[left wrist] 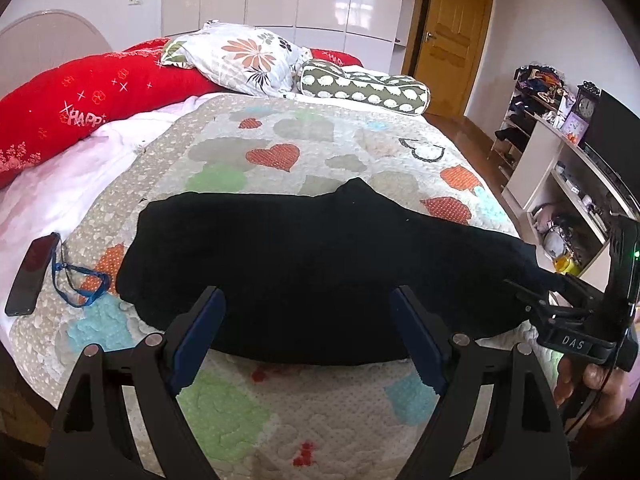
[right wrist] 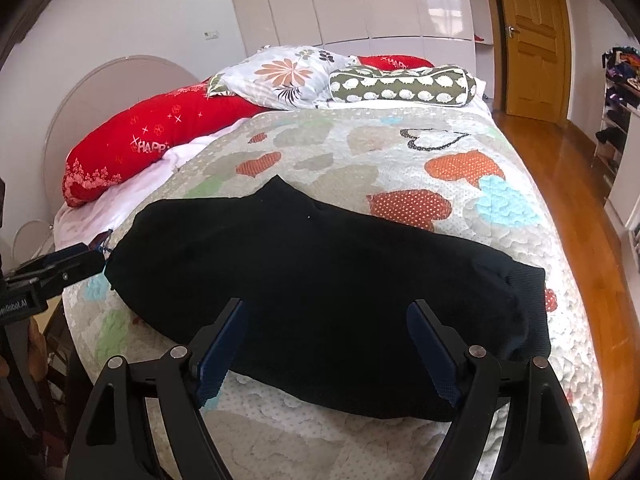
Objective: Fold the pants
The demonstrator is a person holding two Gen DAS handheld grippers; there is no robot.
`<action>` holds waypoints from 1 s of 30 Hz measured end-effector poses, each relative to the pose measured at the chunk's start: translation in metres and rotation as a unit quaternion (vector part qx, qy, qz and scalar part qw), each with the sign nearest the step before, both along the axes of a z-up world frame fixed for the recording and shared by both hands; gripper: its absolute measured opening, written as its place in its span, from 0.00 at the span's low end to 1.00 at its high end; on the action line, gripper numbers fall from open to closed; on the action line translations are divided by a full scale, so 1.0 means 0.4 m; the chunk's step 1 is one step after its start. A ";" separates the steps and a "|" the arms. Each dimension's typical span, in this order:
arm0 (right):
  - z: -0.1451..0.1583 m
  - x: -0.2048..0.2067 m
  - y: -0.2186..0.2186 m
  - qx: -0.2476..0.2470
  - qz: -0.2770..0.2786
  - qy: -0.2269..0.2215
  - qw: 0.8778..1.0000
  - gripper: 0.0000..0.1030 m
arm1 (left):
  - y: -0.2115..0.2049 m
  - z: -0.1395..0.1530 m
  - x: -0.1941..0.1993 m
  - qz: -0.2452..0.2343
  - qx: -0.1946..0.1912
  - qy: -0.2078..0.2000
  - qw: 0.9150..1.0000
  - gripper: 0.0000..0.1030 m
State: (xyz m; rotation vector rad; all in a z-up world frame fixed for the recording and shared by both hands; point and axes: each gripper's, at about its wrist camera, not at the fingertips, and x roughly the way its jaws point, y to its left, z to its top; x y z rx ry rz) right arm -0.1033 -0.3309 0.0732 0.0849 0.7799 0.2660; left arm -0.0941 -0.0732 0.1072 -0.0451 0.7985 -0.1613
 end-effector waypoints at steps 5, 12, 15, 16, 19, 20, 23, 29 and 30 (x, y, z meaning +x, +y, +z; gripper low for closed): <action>0.005 -0.002 -0.022 0.004 -0.018 0.002 1.000 0.81 | -0.004 0.011 0.037 -0.003 0.010 -0.002 1.000 0.83; 0.025 -0.030 -0.085 -0.007 -0.053 -0.003 0.999 0.82 | -0.048 -0.011 0.113 -0.021 0.029 0.003 0.999 0.83; 0.024 -0.043 -0.128 -0.008 -0.075 0.005 0.997 0.82 | -0.075 -0.026 0.141 -0.035 0.031 0.011 0.999 0.83; 0.022 -0.048 -0.140 -0.008 -0.082 0.008 0.997 0.82 | -0.084 -0.029 0.148 -0.039 0.031 0.012 0.999 0.83; 0.010 -0.063 -0.172 -0.009 -0.098 0.018 0.995 0.83 | -0.113 -0.038 0.166 -0.054 0.030 0.017 0.998 0.83; 0.005 -0.069 -0.183 -0.011 -0.103 0.023 0.994 0.83 | -0.123 -0.042 0.172 -0.059 0.028 0.019 0.998 0.83; -0.008 -0.083 -0.211 -0.013 -0.117 0.033 0.992 0.83 | -0.149 -0.049 0.185 -0.075 0.026 0.023 0.997 0.83; -0.033 -0.110 -0.258 -0.006 -0.139 0.053 0.989 0.83 | -0.201 -0.058 0.217 -0.101 0.016 0.032 0.994 0.83; -0.036 -0.112 -0.261 -0.006 -0.141 0.056 0.988 0.83 | -0.213 -0.061 0.223 -0.106 0.014 0.035 0.994 0.83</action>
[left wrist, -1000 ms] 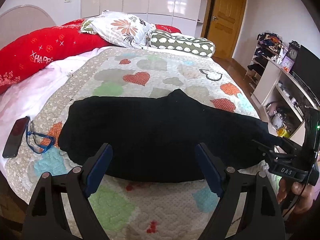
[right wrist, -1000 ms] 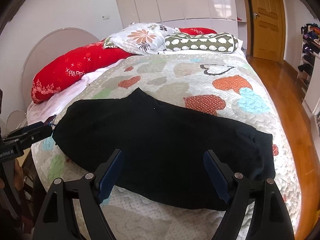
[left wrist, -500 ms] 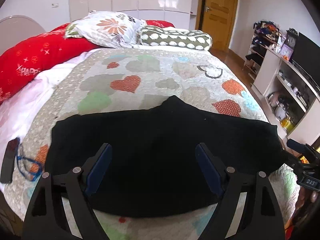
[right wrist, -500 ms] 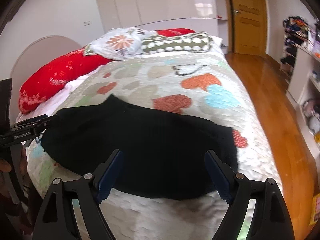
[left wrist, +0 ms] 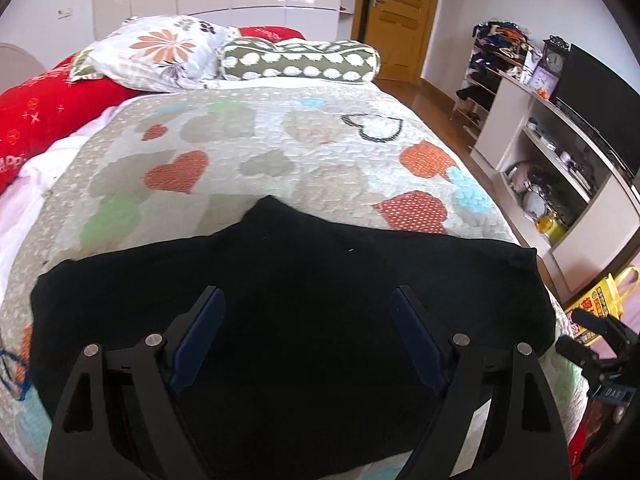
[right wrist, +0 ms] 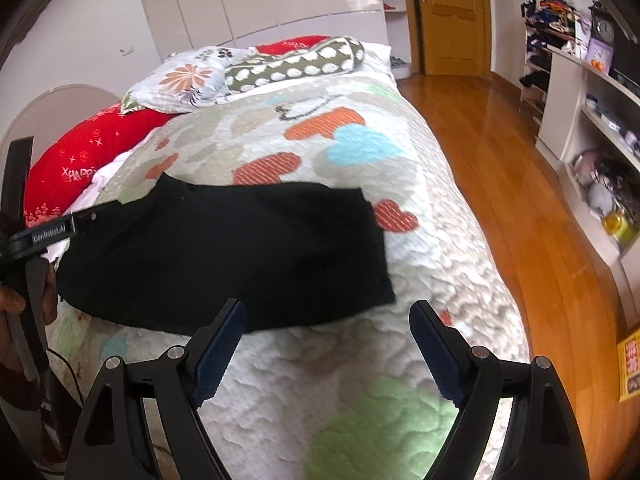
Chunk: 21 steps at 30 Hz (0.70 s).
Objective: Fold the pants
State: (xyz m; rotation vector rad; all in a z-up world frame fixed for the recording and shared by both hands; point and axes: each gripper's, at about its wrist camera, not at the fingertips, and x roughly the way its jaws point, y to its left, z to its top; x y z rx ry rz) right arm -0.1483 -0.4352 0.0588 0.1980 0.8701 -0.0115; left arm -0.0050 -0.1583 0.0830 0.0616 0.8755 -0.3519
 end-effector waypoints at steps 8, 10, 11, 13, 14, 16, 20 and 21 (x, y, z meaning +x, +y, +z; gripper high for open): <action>-0.044 0.004 -0.004 0.032 0.011 0.014 0.999 0.83 | -0.114 -0.021 0.055 -0.078 -0.027 0.055 0.995 0.83; -0.056 0.010 0.006 0.036 0.018 0.014 0.999 0.83 | -0.153 -0.027 0.075 -0.102 -0.031 0.069 0.992 0.83; -0.064 0.015 0.009 0.040 0.021 0.015 0.999 0.83 | -0.175 -0.031 0.085 -0.116 -0.034 0.078 0.990 0.83; -0.078 0.023 0.011 0.047 0.022 0.015 0.999 0.83 | -0.231 -0.039 0.101 -0.157 -0.040 0.095 0.982 0.83; -0.084 0.028 0.009 0.051 0.020 0.014 0.998 0.83 | -0.260 -0.046 0.106 -0.174 -0.037 0.101 0.979 0.83; -0.094 0.036 0.004 0.060 0.018 0.010 0.998 0.84 | -0.316 -0.057 0.106 -0.203 -0.017 0.100 0.974 0.83; -0.109 0.038 -0.013 0.091 0.017 -0.012 0.996 0.88 | -0.428 -0.087 0.099 -0.276 0.025 0.093 0.956 0.83; -0.114 0.040 -0.018 0.101 0.018 -0.018 0.995 0.90 | -0.457 -0.101 0.099 -0.288 0.041 0.090 0.952 0.83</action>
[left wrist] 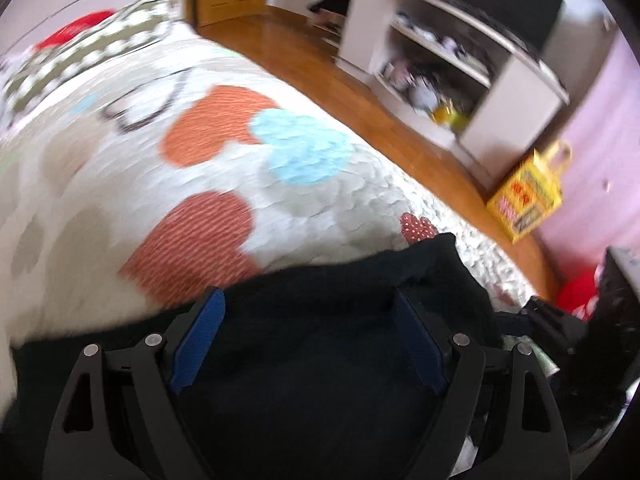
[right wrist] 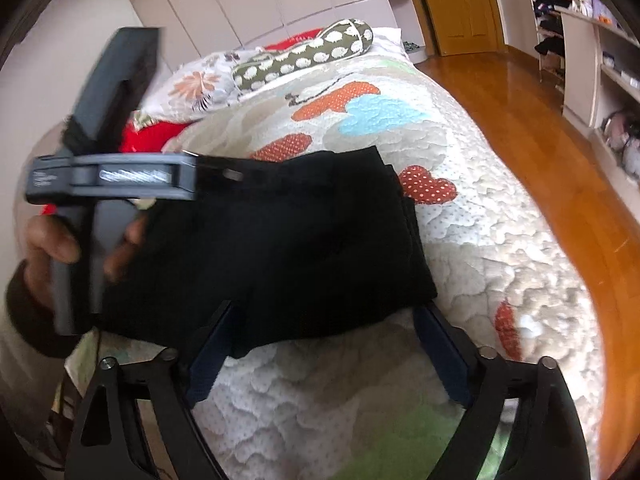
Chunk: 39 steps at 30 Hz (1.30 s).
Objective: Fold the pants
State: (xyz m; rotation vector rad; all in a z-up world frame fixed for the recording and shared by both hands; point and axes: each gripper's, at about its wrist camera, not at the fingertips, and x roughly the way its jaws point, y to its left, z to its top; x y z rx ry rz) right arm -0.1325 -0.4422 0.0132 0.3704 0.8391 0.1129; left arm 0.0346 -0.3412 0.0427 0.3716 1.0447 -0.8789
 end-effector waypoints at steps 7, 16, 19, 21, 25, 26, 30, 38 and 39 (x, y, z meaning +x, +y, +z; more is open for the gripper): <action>-0.003 0.044 -0.035 0.061 -0.033 0.002 0.998 0.85 | -0.045 -0.037 0.027 -0.011 0.013 -0.009 1.000 0.84; 0.072 0.059 0.015 0.019 -0.006 -0.026 0.999 0.23 | 0.041 0.027 0.047 0.045 -0.047 0.015 0.998 0.83; 0.142 0.056 0.051 -0.002 0.018 -0.059 0.998 0.22 | 0.148 0.118 0.057 0.089 -0.072 -0.009 0.993 0.83; 0.203 0.069 0.105 -0.024 0.048 -0.082 0.995 0.22 | 0.247 0.178 0.062 0.131 -0.069 -0.030 0.988 0.83; 0.253 0.106 0.245 -0.040 0.122 -0.111 0.986 0.22 | 0.481 0.253 0.060 0.221 -0.089 -0.012 0.971 0.83; 0.246 0.120 0.296 -0.049 0.145 -0.111 0.982 0.22 | 0.529 0.259 0.055 0.237 -0.096 -0.003 0.967 0.84; 0.134 0.196 0.474 -0.041 0.232 -0.053 0.970 0.34 | 0.673 0.243 0.015 0.306 -0.091 -0.007 0.948 0.84; 0.157 0.165 0.386 0.005 0.220 -0.033 0.975 0.70 | 0.701 0.115 -0.042 0.336 -0.092 0.035 0.937 0.84; 0.172 0.165 0.340 0.003 0.187 -0.047 0.981 0.71 | 0.682 0.098 -0.048 0.330 -0.098 0.044 0.938 0.84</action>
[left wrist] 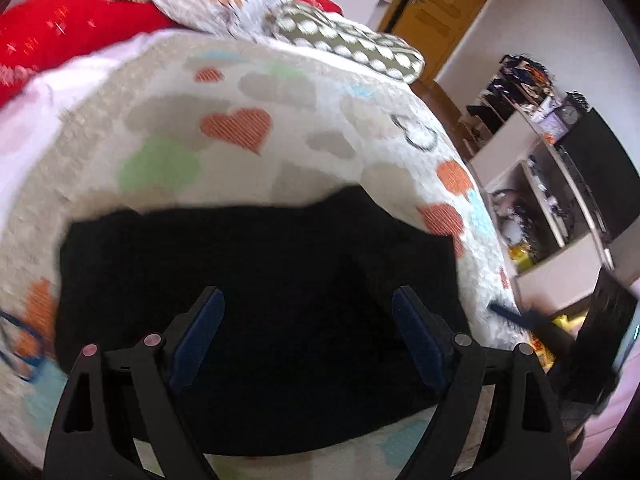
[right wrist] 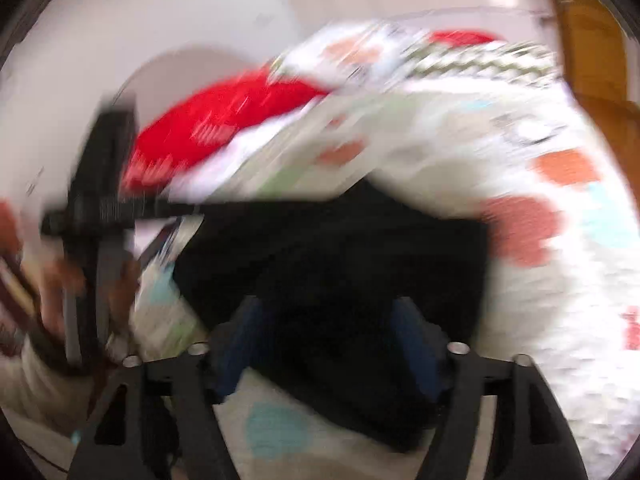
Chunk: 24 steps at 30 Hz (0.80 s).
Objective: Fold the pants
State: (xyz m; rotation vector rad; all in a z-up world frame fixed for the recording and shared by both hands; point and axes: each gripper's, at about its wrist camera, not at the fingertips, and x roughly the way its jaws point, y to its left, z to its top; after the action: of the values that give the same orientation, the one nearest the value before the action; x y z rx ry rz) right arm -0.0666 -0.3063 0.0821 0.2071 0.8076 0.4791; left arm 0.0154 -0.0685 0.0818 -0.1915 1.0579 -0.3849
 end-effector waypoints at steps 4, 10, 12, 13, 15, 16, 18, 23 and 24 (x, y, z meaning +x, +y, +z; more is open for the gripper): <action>-0.006 0.030 -0.062 0.018 -0.045 0.006 0.999 0.61 | -0.056 -0.037 -0.014 -0.016 -0.002 0.010 1.000 0.84; -0.073 0.028 0.082 -0.046 0.049 0.013 0.998 0.32 | -0.041 -0.046 -0.019 0.013 0.045 -0.009 0.999 0.84; -0.106 0.019 0.129 -0.064 0.079 0.018 0.995 0.33 | 0.001 -0.043 -0.014 0.036 0.043 -0.002 0.998 0.84; -0.128 0.010 0.157 -0.081 0.095 0.026 0.992 0.34 | 0.018 -0.040 -0.014 0.048 0.047 -0.003 0.998 0.84; -0.153 -0.008 0.180 -0.100 0.105 0.021 0.989 0.35 | 0.043 -0.027 -0.022 0.057 0.044 -0.008 0.997 0.84; -0.150 -0.012 0.173 -0.093 0.107 0.023 0.990 0.35 | 0.046 -0.024 -0.029 0.055 0.041 -0.010 0.998 0.84; -0.137 -0.012 0.146 -0.059 0.118 0.048 0.990 0.40 | 0.039 -0.017 -0.041 0.046 0.038 -0.015 0.998 0.84; -0.074 -0.011 0.065 -0.077 0.061 0.010 0.995 0.63 | -0.018 -0.027 -0.054 0.014 0.031 -0.016 0.999 0.84; -0.072 0.000 0.054 -0.075 0.049 0.011 0.996 0.63 | -0.030 -0.028 -0.054 0.007 0.027 -0.015 1.000 0.84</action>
State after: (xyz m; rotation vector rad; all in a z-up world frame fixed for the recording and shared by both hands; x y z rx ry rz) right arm -0.0667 -0.2845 0.0534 0.0331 0.8741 0.5062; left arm -0.0063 -0.0805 0.0705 -0.1448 1.0351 -0.3461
